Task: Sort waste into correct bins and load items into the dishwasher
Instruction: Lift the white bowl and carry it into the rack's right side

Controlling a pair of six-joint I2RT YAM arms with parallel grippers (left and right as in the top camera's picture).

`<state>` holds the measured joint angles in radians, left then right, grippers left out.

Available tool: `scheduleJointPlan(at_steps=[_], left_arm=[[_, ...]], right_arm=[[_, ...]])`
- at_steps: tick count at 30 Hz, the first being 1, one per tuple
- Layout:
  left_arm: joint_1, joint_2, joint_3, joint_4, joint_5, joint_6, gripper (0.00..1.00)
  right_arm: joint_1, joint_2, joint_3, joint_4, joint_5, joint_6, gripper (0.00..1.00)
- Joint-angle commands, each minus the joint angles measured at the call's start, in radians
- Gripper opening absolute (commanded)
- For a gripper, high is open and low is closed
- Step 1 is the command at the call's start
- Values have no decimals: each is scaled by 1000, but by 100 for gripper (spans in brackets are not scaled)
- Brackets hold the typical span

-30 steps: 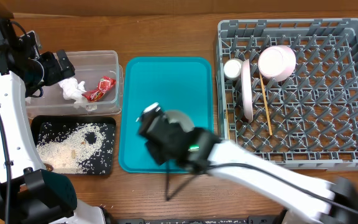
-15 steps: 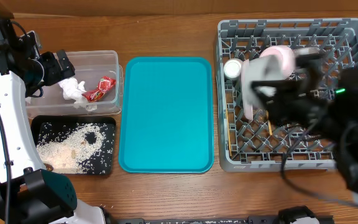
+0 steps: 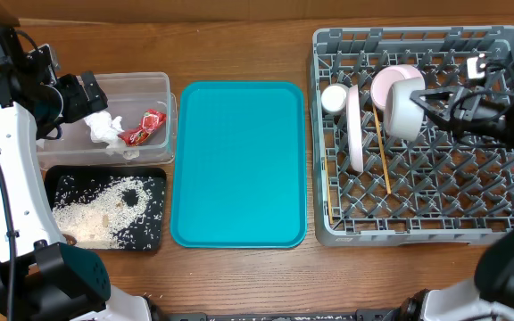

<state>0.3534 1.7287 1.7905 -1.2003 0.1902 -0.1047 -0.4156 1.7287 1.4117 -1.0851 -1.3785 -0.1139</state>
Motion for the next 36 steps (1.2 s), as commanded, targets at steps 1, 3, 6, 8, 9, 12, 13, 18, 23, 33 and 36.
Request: scheduleJointPlan(at_steps=[1, 3, 6, 8, 9, 12, 13, 18, 23, 33, 36], left_arm=[[0, -16, 25, 0, 9, -7, 100], [0, -16, 25, 0, 9, -7, 100], [0, -16, 25, 0, 9, -8, 100], [0, -16, 25, 0, 9, -7, 100], [0, -16, 25, 0, 9, -7, 100], [0, -16, 25, 0, 9, -8, 100], [0, -16, 25, 0, 9, -7, 100], [0, -16, 25, 0, 9, -8, 100], [0, -16, 25, 0, 9, -8, 100], [0, -16, 25, 0, 9, -8, 100], [0, -16, 25, 0, 9, -8, 100]], right_arm=[[-1, 96, -1, 3, -142, -80, 4], [-1, 137, -1, -2, -142, -98, 4], [-1, 168, -1, -4, -122, -100, 4], [-1, 170, -1, -3, -76, -100, 4], [-1, 170, -1, -2, -34, -100, 4], [-1, 170, -1, -26, 116, -100, 4], [-1, 170, -2, -36, 126, -100, 4], [-1, 170, -11, -79, 92, -100, 4], [-21, 170, -27, -160, -23, -163, 4], [-95, 170, -181, -211, -105, -332, 4], [-97, 170, -201, -172, -101, -332, 4]])
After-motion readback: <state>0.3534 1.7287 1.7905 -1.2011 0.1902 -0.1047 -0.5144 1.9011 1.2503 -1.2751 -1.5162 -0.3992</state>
